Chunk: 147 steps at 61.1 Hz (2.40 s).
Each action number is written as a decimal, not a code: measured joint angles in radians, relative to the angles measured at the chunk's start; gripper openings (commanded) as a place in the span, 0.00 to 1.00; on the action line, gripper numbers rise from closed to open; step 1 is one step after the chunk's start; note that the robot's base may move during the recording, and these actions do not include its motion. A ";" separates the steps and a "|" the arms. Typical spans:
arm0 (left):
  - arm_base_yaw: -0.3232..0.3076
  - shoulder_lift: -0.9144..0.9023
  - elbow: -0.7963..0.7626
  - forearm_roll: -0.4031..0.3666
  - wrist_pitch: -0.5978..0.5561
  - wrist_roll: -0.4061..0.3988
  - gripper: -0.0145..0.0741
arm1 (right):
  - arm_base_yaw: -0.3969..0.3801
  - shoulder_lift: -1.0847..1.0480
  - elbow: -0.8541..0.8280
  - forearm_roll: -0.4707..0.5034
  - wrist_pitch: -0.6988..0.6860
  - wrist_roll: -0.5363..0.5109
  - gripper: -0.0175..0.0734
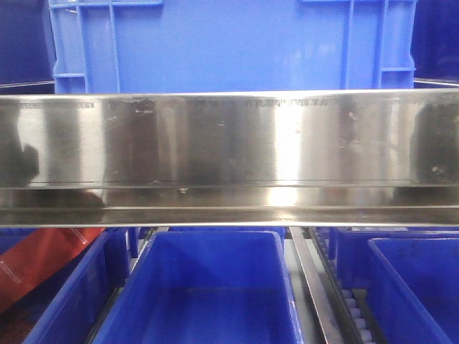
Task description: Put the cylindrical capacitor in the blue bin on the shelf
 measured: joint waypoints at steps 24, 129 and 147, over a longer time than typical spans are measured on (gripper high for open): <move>0.000 0.000 0.001 -0.002 -0.009 0.000 0.04 | 0.000 0.000 0.000 0.000 0.000 0.000 0.01; 0.000 0.000 0.001 -0.002 -0.009 0.000 0.04 | -0.501 -0.380 0.526 0.013 -0.219 0.039 0.01; 0.000 0.000 0.001 -0.002 -0.009 0.000 0.04 | -0.501 -0.380 0.526 0.011 -0.219 0.039 0.01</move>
